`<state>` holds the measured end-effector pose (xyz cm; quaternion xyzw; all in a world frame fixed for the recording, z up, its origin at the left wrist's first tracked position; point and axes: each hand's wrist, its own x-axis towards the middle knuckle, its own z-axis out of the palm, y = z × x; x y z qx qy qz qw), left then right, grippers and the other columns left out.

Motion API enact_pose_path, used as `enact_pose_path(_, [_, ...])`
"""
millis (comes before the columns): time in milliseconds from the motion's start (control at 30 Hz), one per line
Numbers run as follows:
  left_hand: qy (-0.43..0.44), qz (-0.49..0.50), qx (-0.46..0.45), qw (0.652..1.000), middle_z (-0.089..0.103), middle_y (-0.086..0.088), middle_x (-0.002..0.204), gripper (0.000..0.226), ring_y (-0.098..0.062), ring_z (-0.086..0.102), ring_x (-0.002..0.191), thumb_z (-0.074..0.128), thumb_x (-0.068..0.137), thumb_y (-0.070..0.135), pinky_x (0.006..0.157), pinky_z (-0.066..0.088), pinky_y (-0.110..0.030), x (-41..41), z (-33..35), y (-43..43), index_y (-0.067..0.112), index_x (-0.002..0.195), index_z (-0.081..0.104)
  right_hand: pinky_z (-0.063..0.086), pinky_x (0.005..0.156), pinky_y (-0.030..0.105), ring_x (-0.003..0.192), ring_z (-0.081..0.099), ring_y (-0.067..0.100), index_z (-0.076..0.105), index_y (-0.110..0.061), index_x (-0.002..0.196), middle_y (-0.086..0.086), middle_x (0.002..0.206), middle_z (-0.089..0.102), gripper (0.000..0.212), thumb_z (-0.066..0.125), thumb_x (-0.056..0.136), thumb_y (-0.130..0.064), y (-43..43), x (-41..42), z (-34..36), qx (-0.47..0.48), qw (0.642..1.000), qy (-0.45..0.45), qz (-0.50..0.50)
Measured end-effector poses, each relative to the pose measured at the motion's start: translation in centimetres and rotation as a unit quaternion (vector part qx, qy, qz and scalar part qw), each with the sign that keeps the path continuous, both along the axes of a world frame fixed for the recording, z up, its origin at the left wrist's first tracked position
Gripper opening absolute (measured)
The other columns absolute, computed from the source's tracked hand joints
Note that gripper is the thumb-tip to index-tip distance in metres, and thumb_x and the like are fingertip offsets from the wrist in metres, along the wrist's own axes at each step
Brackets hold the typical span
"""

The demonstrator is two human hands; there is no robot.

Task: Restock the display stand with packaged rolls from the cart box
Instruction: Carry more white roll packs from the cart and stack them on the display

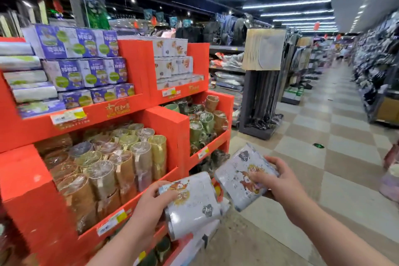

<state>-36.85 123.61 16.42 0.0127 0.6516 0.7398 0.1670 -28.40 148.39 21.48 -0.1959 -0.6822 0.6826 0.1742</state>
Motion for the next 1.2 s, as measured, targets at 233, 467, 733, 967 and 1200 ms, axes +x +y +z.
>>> enact_pose_path(233, [0.021,0.025,0.031,0.999,0.071,-0.016,0.088,0.030,-0.027,0.064,0.072,0.074,0.073,0.011,0.062,0.048,-0.034,-8.2,0.4,3.6,0.009,0.101,0.062,0.057,0.069,0.036,0.084,0.070,0.031,0.055,-0.021,0.101,0.010,0.098,0.070,0.038,0.075,0.074,-0.003,3.4,-9.8,0.6,0.010,1.000,0.011,0.025])
enact_pose_path(467, [0.041,0.045,0.071,0.996,0.070,-0.014,0.075,0.030,-0.024,0.064,0.063,0.072,0.074,0.007,0.058,0.049,-0.028,-20.7,2.3,7.2,0.004,0.101,0.061,0.056,0.076,0.041,0.081,0.066,0.026,0.053,-0.016,0.112,0.012,0.106,0.066,0.043,0.075,0.076,-0.008,7.5,-23.0,2.9,0.031,0.998,0.036,0.031])
enact_pose_path(733, [0.082,0.068,0.072,0.992,0.069,-0.009,0.073,0.022,-0.020,0.062,0.058,0.070,0.078,0.005,0.055,0.046,-0.029,-32.7,4.8,8.3,0.005,0.098,0.062,0.052,0.075,0.043,0.080,0.066,0.029,0.055,-0.014,0.109,0.014,0.104,0.067,0.042,0.076,0.074,-0.005,9.8,-36.6,4.7,0.036,0.996,0.061,0.053])
enact_pose_path(967, [0.100,0.107,0.046,0.988,0.072,-0.013,0.087,0.017,-0.025,0.066,0.073,0.062,0.086,0.003,0.061,0.047,-0.031,-38.0,5.5,8.1,0.008,0.102,0.063,0.050,0.052,0.024,0.069,0.068,0.018,0.055,-0.018,0.106,0.006,0.092,0.069,0.040,0.075,0.075,-0.002,9.7,-46.1,6.4,0.039,0.990,0.086,0.107])
enact_pose_path(1200, [0.099,0.194,0.034,0.975,0.072,-0.019,0.093,0.017,-0.034,0.069,0.083,0.063,0.084,0.002,0.074,0.051,-0.042,-43.2,6.1,9.3,0.006,0.100,0.064,0.053,0.069,0.032,0.084,0.069,0.023,0.058,-0.024,0.102,0.007,0.098,0.071,0.041,0.072,0.075,0.004,10.9,-57.5,8.7,0.067,0.970,0.116,0.204])
